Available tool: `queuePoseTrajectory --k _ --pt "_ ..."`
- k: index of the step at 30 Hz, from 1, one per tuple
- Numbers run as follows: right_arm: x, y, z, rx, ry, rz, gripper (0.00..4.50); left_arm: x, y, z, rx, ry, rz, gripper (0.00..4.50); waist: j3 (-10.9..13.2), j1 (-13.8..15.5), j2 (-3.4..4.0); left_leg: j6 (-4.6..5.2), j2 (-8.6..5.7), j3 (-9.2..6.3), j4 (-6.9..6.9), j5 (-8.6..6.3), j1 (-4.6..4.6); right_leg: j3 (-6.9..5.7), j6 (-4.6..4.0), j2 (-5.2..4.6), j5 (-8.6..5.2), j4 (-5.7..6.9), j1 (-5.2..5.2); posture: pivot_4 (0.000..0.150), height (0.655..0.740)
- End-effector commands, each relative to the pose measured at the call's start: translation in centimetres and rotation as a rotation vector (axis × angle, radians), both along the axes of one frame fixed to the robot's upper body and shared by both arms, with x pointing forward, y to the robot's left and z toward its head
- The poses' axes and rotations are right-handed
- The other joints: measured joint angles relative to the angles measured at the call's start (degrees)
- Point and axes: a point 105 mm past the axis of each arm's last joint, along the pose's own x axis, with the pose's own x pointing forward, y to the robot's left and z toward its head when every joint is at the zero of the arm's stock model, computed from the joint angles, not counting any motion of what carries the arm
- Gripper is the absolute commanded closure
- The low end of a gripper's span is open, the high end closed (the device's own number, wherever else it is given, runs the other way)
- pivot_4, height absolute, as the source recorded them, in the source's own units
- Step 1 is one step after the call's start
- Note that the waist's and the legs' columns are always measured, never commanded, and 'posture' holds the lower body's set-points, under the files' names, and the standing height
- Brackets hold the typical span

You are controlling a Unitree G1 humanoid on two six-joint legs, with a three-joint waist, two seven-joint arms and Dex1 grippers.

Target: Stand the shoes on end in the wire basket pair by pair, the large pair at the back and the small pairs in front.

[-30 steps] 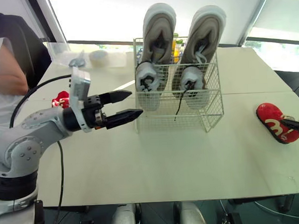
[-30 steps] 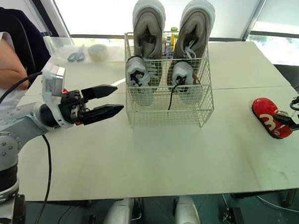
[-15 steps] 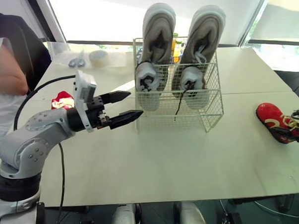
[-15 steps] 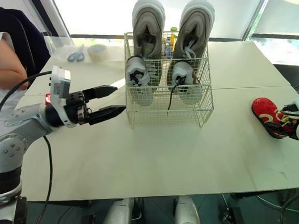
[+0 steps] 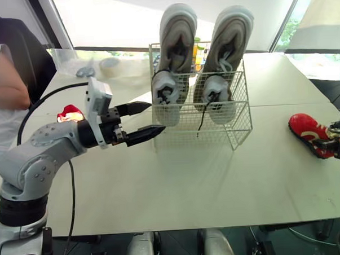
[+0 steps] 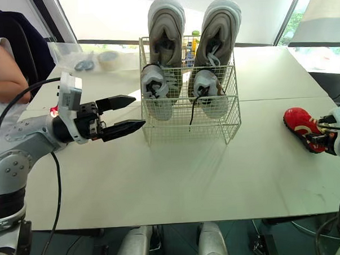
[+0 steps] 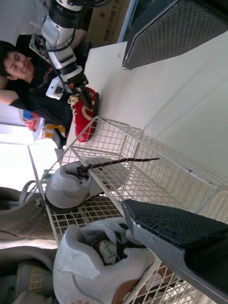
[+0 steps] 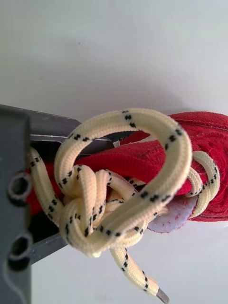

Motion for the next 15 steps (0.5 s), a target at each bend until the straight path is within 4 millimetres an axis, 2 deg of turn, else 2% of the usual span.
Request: queuePoseTrajectory --k 1,2,4,6,8,9,11,15 --pt "1.1 3.1 11.8 -0.157 -0.359 0.17 4.02 0.0 0.1 2.0 -0.047 -0.043 -0.017 0.0 0.2 0.1 0.36 -0.01 0.0 0.01 0.0 0.01 -0.01 0.02 0.01 0.0 0.0 0.05 -0.03 0.15 0.74" --pt "1.0 4.9 14.2 -0.196 -0.431 0.233 4.02 0.1 0.1 2.4 -0.07 -0.032 -0.027 0.0 0.3 0.3 0.46 -0.03 0.0 0.0 0.0 0.03 -0.01 0.02 0.03 0.0 0.0 0.09 -0.06 0.15 0.74" --pt "0.4 8.2 17.6 -0.273 -0.541 0.348 4.02 0.3 0.2 3.2 -0.106 -0.016 -0.044 0.0 0.3 0.3 0.48 -0.1 0.01 -0.02 -0.04 0.07 -0.01 0.0 0.11 0.03 -0.04 0.2 -0.1 0.15 0.74" --pt "-0.5 11.7 20.1 -0.349 -0.63 0.473 4.02 0.5 0.2 3.8 -0.129 -0.001 -0.062 0.0 0.3 0.4 0.47 -0.2 0.06 -0.03 -0.09 0.13 -0.01 -0.06 0.14 0.11 -0.07 0.23 -0.11 0.15 0.74" --pt "-1.9 16.2 22.2 -0.41 -0.733 0.632 4.02 1.0 0.2 4.6 -0.156 0.014 -0.077 0.0 0.3 0.4 0.41 -0.27 0.15 -0.07 -0.11 0.16 -0.01 -0.09 0.13 0.22 -0.08 0.23 -0.1 0.15 0.74" --pt "-2.6 18.2 22.8 -0.416 -0.776 0.701 4.02 1.2 0.2 5.0 -0.17 0.023 -0.082 0.0 0.3 0.5 0.41 -0.29 0.16 -0.1 -0.11 0.18 -0.01 -0.11 0.12 0.24 -0.08 0.23 -0.1 0.15 0.74" --pt "-3.6 20.6 23.2 -0.415 -0.824 0.793 4.02 1.4 0.1 5.4 -0.189 0.039 -0.098 0.0 0.3 0.6 0.38 -0.3 0.16 -0.1 -0.09 0.18 -0.02 -0.11 0.12 0.24 -0.08 0.23 -0.08 0.15 0.74" --pt "-4.9 25.0 22.1 -0.477 -0.839 0.973 4.02 1.6 0.1 7.2 -0.251 0.072 -0.14 0.0 0.4 0.6 0.21 -0.28 0.15 -0.1 -0.06 0.17 -0.05 -0.1 0.1 0.23 -0.07 0.13 -0.03 0.15 0.74"
